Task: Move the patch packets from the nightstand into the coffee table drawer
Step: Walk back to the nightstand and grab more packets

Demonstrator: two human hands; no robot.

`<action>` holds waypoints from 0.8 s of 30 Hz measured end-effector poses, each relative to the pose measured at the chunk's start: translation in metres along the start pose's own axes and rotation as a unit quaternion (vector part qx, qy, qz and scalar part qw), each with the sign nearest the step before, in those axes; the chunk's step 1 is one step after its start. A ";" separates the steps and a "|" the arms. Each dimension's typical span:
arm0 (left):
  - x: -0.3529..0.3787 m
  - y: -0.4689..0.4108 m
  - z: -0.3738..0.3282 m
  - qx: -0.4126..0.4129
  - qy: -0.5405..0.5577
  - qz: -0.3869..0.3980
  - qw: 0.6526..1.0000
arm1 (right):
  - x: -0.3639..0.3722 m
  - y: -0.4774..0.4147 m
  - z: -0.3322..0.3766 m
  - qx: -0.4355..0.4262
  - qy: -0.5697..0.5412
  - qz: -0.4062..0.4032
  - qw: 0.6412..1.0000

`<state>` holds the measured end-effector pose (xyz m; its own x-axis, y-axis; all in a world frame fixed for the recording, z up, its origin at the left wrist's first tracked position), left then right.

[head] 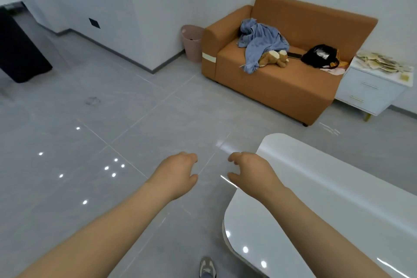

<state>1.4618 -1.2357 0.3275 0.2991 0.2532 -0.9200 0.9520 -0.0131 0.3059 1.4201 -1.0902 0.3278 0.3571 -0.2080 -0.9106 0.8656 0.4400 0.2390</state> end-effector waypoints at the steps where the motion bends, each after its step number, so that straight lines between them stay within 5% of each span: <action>1: -0.006 -0.013 0.001 -0.001 -0.002 0.001 1.000 | -0.007 -0.014 -0.002 0.002 -0.001 -0.001 1.000; 11: -0.056 -0.146 0.013 0.030 0.002 0.005 1.000 | -0.051 -0.132 -0.037 0.041 -0.020 -0.015 0.999; 24: -0.136 -0.359 0.019 0.146 -0.040 0.041 0.988 | -0.120 -0.290 -0.094 0.196 -0.108 -0.087 0.971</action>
<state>1.0805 -1.2838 0.3383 0.3684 0.1632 -0.9152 0.8993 -0.3123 0.3063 1.0926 -1.1104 0.3363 0.2213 -0.4472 -0.8666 0.9715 0.0242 0.2357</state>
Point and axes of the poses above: each hand's wrist, its own y-axis away from the middle knuckle, its own x-axis out of the palm, z = x × y, the point moved 10 cm from there along -y, towards the middle knuckle
